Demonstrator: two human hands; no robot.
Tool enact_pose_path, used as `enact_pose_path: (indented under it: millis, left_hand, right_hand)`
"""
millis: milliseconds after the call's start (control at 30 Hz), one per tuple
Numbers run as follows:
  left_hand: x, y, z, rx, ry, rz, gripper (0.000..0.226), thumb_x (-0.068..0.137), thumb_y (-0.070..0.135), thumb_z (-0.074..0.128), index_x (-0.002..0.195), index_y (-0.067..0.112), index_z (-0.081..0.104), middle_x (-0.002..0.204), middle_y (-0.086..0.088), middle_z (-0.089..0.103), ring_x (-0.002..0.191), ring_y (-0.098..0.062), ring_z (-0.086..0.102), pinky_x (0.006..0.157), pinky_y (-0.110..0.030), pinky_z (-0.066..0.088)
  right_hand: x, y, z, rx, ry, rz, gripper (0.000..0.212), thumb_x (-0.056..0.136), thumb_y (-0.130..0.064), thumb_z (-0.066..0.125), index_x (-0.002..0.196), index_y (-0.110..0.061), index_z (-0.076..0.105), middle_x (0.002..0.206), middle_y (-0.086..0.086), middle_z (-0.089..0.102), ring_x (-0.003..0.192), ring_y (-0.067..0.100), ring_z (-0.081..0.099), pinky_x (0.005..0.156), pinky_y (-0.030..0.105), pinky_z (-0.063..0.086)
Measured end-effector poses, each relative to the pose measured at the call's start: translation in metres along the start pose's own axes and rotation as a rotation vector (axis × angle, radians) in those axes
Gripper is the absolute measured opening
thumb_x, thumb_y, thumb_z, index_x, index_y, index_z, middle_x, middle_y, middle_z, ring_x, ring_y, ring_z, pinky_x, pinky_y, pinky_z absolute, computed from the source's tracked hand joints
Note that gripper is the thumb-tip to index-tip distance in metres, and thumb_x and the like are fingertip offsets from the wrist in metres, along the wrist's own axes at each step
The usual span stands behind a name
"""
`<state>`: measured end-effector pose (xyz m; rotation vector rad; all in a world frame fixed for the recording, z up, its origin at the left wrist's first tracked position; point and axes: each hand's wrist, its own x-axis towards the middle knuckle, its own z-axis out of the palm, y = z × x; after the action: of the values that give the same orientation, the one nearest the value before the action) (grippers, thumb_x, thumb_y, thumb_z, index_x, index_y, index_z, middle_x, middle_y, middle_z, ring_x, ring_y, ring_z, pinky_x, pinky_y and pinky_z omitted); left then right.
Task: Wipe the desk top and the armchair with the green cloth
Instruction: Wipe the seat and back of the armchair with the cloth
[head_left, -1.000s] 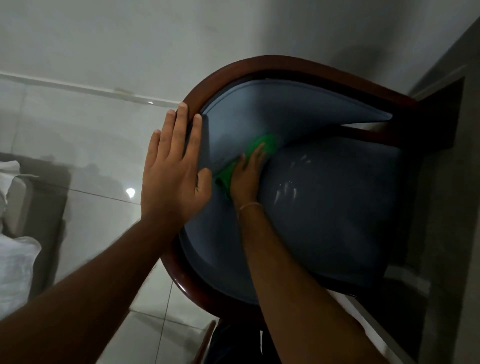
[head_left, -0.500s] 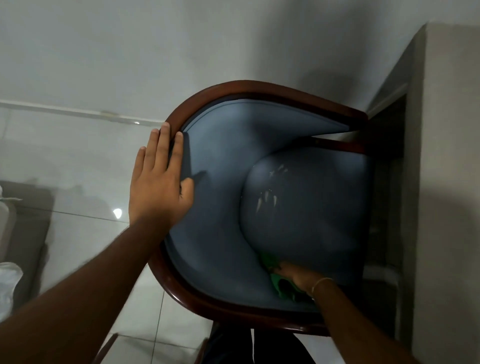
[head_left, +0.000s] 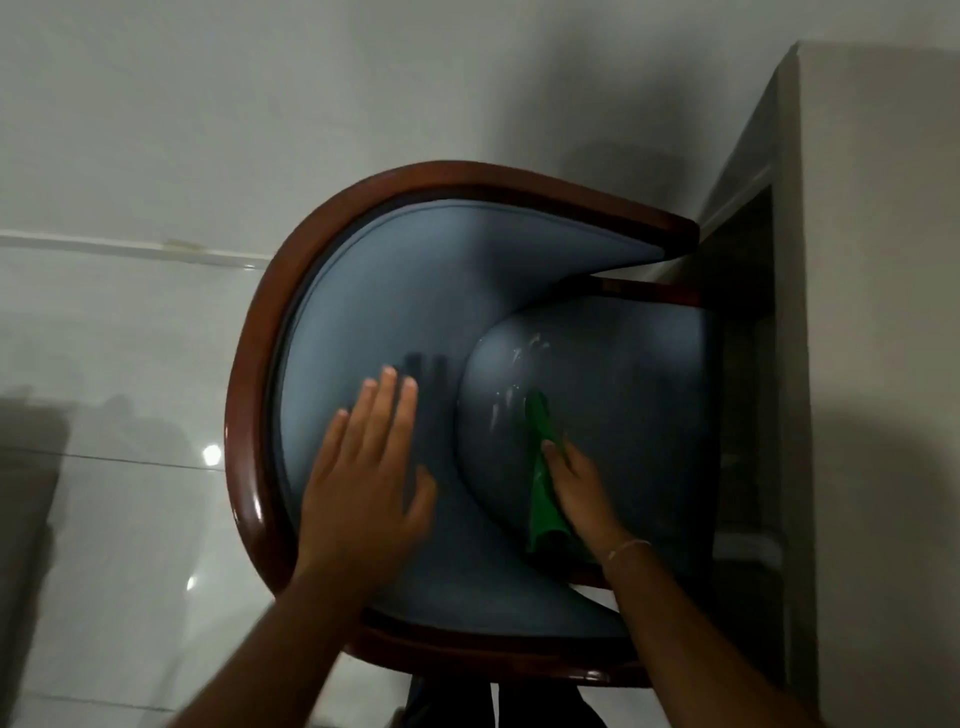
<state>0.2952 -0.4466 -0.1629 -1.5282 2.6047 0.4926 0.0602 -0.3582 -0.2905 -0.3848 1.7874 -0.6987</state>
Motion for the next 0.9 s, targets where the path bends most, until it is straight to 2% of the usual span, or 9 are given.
enact_pose_path:
  millis: [67,100,200,300,433,567,733,800,900]
  left_hand:
    - [-0.025,0.010,0.017,0.091,-0.112,0.033,0.086,0.092,0.045,0.044,0.172,0.021,0.020,0.181,-0.007,0.020,0.167,-0.026,0.020,0.134,-0.051,0.021]
    - [-0.033,0.012,0.023,0.143,-0.166,0.037,0.084,0.090,0.044,0.043,0.169,0.018,0.031,0.176,-0.011,0.032,0.163,-0.030,0.032,0.131,-0.052,0.024]
    - [-0.050,0.007,0.026,0.241,-0.239,0.056,0.074,0.090,0.043,0.044,0.155,0.009,0.056,0.159,-0.019,0.058,0.150,-0.036,0.053,0.125,-0.054,0.027]
    - [-0.059,0.007,0.025,0.254,-0.262,0.112,0.070,0.094,0.046,0.047,0.154,0.011,0.057,0.160,-0.018,0.057,0.151,-0.036,0.052,0.126,-0.056,0.031]
    - [-0.052,0.015,0.024,0.201,-0.301,0.127,0.077,0.091,0.053,0.053,0.159,0.018,0.051,0.165,-0.012,0.053,0.154,-0.033,0.048,0.124,-0.058,0.040]
    - [-0.050,0.015,0.025,0.157,-0.305,0.138,0.075,0.086,0.054,0.060,0.153,0.019,0.060,0.158,-0.010,0.061,0.148,-0.033,0.056,0.116,-0.059,0.050]
    - [-0.050,0.015,0.028,0.200,-0.374,0.139,0.068,0.083,0.053,0.061,0.140,0.017,0.072,0.144,-0.012,0.071,0.138,-0.036,0.065,0.118,-0.058,0.047]
    - [-0.050,0.013,0.031,0.219,-0.390,0.143,0.066,0.084,0.052,0.059,0.136,0.015,0.075,0.143,-0.014,0.072,0.138,-0.037,0.064,0.118,-0.060,0.048]
    - [-0.049,0.012,0.035,0.223,-0.415,0.129,0.066,0.086,0.052,0.056,0.137,0.013,0.074,0.146,-0.017,0.069,0.142,-0.037,0.060,0.119,-0.061,0.045]
  right_hand:
    - [0.017,0.004,0.020,-0.310,0.079,-0.271,0.052,0.111,-0.024,0.046,0.161,-0.011,0.035,0.172,0.014,0.023,0.160,0.030,0.020,0.132,0.042,0.020]
    - [0.027,0.009,0.028,-0.464,0.075,-0.387,0.054,0.111,-0.022,0.045,0.162,-0.009,0.032,0.173,0.014,0.019,0.162,0.030,0.014,0.132,0.043,0.018]
    - [0.047,0.037,0.045,-0.842,-0.141,-0.561,0.059,0.111,-0.029,0.038,0.165,-0.009,0.023,0.175,0.011,0.009,0.163,0.030,0.006,0.133,0.050,0.018]
    - [0.050,0.069,0.063,-1.119,-0.260,-0.766,0.063,0.111,-0.039,0.032,0.166,-0.012,0.019,0.176,0.009,0.009,0.163,0.031,0.007,0.133,0.050,0.015]
    - [0.072,0.075,0.071,-1.213,-0.220,-0.901,0.065,0.110,-0.042,0.033,0.166,-0.012,0.020,0.176,0.007,0.012,0.163,0.025,0.010,0.133,0.046,0.017]
    - [0.090,0.074,0.068,-1.335,-0.116,-1.048,0.062,0.106,-0.039,0.044,0.160,-0.009,0.037,0.171,0.010,0.030,0.159,0.026,0.028,0.129,0.045,0.031]
    - [0.113,0.049,0.052,-1.267,-0.029,-1.019,0.060,0.107,-0.035,0.046,0.160,-0.008,0.038,0.169,0.011,0.033,0.156,0.030,0.034,0.127,0.048,0.033]
    - [0.144,0.015,0.036,-1.177,0.138,-0.859,0.061,0.106,-0.029,0.051,0.159,-0.003,0.037,0.167,0.018,0.034,0.155,0.036,0.036,0.125,0.052,0.035]
    - [0.192,-0.040,-0.006,-1.159,0.224,-0.531,0.067,0.108,-0.034,0.040,0.164,-0.003,0.021,0.172,0.020,0.021,0.160,0.037,0.020,0.130,0.051,0.021]
